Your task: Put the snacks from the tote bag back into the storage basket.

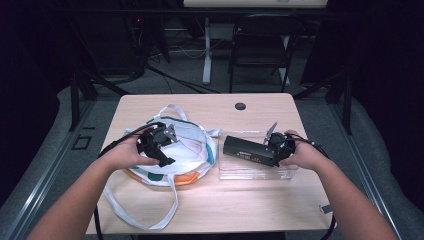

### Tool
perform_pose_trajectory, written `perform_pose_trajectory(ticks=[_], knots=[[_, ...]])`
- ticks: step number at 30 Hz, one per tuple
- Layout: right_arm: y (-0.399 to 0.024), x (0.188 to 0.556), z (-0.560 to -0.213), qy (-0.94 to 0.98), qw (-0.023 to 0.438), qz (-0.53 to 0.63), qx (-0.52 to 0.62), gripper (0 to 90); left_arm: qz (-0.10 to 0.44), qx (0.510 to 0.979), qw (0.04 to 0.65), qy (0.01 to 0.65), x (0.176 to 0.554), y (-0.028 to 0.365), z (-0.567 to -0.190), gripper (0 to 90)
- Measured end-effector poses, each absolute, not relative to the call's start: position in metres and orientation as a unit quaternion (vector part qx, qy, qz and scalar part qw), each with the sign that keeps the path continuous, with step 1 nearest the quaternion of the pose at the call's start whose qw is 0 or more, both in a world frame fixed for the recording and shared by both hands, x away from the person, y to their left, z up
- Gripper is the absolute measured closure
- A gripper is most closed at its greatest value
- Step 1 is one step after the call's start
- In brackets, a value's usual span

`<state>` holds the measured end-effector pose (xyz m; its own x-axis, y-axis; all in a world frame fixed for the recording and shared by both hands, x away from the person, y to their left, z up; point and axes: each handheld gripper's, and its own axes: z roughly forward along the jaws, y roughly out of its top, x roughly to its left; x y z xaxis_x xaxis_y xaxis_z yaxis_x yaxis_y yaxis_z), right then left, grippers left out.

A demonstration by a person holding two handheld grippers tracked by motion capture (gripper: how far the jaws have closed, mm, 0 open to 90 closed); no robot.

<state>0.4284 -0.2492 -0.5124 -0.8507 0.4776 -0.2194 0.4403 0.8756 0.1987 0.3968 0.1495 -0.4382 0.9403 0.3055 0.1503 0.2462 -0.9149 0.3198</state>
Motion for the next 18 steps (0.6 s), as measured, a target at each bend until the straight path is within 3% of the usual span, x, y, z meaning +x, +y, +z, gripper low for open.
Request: perform_pose_trajectory(ticks=[18], knots=[[-0.246, 0.445, -0.514, 0.943, 0.161, 0.08, 0.281, 30.7, 0.096, 0.974, 0.147, 0.145, 0.397, 0.152, -0.438, 32.7]])
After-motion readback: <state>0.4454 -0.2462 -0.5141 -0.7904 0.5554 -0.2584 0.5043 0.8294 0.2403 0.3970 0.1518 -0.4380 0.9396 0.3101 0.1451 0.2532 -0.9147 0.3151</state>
